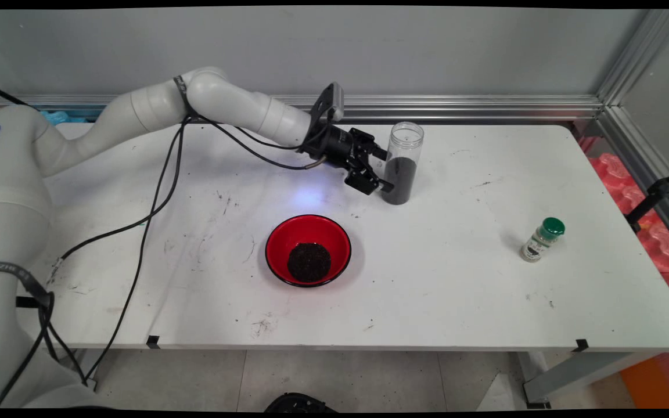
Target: Pick up the black seasoning powder from the table, then pour the black seasoning powder in the red bowl
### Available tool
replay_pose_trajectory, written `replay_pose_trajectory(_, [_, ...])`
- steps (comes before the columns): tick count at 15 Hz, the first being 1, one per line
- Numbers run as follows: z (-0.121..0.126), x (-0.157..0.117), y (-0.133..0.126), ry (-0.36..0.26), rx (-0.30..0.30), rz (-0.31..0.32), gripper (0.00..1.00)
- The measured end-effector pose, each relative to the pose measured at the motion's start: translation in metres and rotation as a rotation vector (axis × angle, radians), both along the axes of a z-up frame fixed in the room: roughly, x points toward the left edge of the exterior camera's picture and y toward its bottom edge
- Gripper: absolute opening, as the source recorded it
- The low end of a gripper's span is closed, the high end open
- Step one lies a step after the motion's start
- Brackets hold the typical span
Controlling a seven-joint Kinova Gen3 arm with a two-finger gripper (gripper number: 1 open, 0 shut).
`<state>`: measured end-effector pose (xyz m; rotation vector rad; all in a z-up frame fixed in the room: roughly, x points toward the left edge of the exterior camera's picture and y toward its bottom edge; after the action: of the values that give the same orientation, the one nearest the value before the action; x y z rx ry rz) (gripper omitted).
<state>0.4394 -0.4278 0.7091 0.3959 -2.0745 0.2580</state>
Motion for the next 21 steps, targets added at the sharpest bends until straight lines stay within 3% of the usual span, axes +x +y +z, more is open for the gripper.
replay_pose_trajectory(13, [-0.014, -0.016, -0.013, -0.002, -0.009, 0.011, 1.00])
replay_pose_trajectory(14, [-0.014, -0.017, -0.013, -0.001, -0.009, 0.010, 0.00])
replay_pose_trajectory(21, [-0.017, -0.017, -0.014, -0.010, -0.009, 0.000, 0.00])
